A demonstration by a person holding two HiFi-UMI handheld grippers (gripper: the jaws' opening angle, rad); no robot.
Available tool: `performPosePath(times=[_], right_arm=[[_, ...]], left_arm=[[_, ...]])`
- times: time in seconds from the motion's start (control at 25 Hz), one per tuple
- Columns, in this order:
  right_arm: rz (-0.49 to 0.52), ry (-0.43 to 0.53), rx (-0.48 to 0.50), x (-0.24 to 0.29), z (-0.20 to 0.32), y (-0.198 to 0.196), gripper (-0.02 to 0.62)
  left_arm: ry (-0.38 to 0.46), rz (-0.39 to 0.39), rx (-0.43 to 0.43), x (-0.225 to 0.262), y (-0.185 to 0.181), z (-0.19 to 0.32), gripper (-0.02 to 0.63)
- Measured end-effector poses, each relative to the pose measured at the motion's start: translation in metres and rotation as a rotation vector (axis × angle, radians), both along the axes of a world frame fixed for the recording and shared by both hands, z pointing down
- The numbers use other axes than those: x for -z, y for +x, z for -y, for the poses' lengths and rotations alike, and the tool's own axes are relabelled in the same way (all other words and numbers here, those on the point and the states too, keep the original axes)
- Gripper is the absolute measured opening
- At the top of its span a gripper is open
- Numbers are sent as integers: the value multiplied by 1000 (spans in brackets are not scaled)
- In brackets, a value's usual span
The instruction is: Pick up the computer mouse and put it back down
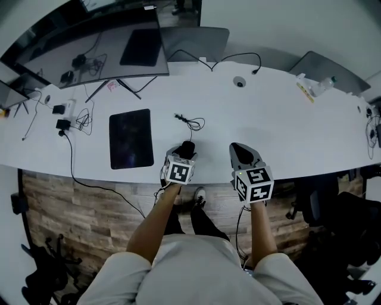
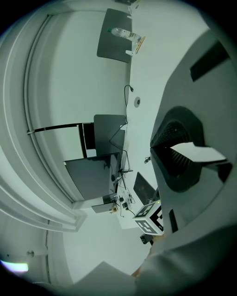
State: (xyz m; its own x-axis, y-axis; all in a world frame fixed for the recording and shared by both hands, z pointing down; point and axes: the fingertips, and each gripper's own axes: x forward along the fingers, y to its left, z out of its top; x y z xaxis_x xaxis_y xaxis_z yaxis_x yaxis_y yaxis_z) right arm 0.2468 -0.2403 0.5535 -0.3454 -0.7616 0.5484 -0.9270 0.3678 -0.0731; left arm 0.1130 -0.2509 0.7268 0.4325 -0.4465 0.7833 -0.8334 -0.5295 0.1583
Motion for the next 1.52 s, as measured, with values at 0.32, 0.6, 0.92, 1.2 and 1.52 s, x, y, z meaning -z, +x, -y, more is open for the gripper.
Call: performPosePath(times=[0.32,0.6,0.92,1.2,1.52], right_arm=[[5,47,44,23,14,-25,15],[18,76,101,42,21,-75,14],[21,100,167,57,26,-143,15],[19,96,178,54,33,-187,14],[4,64,183,41,40,-215,15]], left_arm=[[145,-150,-20,68,-21,18,282],[235,-194,64,124,-80,34,281],[297,-190,123,154,-160,49,279],[374,-159,204,172,-235,73,279],[341,-127,255,146,-286,102,279]])
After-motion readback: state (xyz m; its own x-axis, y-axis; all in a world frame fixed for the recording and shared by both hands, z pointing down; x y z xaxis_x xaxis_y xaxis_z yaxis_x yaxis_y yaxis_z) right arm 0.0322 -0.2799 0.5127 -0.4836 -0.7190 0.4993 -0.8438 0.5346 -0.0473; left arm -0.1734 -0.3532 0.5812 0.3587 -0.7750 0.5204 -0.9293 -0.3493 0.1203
